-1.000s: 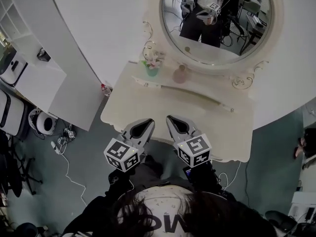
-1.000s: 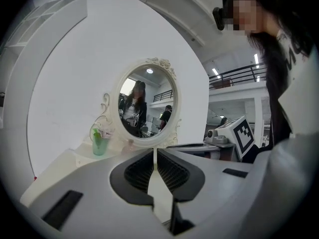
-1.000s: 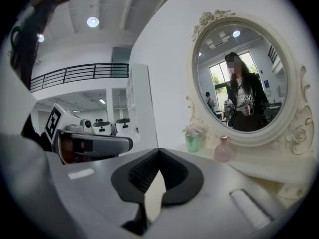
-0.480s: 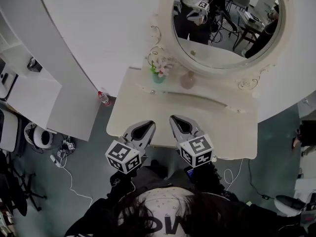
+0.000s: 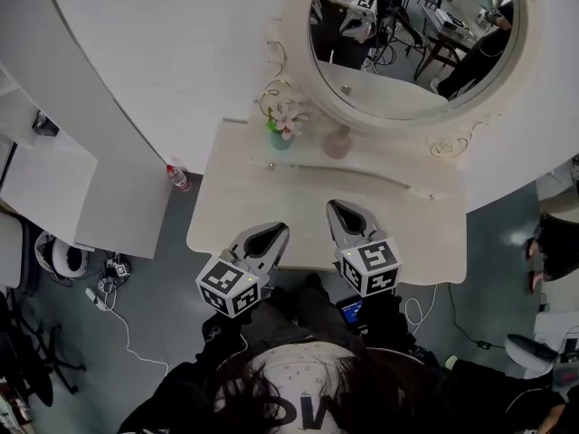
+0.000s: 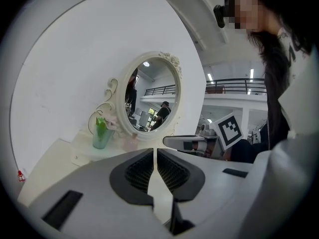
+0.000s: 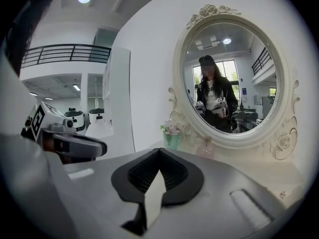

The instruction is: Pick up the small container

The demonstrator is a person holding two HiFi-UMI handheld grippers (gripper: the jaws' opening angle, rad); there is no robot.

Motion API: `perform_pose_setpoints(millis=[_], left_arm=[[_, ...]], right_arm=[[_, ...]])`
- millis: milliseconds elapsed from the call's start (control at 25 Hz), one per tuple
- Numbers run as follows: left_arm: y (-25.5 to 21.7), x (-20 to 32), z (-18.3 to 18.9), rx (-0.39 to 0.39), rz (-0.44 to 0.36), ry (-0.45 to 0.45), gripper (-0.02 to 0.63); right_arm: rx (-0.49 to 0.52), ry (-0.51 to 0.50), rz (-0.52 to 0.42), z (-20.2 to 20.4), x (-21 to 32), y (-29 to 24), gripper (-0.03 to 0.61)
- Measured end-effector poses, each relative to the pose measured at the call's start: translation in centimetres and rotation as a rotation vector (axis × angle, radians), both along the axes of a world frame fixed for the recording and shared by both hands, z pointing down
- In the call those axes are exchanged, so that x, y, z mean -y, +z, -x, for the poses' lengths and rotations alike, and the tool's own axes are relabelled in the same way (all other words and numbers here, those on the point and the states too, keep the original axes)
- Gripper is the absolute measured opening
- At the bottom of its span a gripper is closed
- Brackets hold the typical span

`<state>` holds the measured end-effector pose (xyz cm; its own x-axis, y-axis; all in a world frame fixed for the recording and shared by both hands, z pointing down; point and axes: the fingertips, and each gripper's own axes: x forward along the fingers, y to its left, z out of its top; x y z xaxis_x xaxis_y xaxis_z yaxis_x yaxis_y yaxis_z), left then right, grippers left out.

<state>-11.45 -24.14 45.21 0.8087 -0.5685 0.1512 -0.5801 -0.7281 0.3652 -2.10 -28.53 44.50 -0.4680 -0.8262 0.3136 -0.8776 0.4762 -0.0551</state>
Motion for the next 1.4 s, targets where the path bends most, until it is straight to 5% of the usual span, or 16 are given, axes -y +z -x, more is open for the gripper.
perform_pose_setpoints(millis=[400, 920, 1400], left_arm=[[0.5, 2.6, -1.8, 0.041, 0.001, 0.01, 0.002], [0.6, 5.8, -6.4, 0.085, -0.002, 0.042, 0.003], [1.3, 7.6, -6.4, 0.111, 0.026, -0.004, 0.003]], right_arm=[[-0.009, 0.054, 0.007, -5.2, 5.5, 0.8, 0.02], [-0.009, 0.008, 0.041, -7.5, 13.2, 2.9, 0.075], [-0.042, 0.03, 0.098, -8.2, 20.0, 6.8, 0.202]])
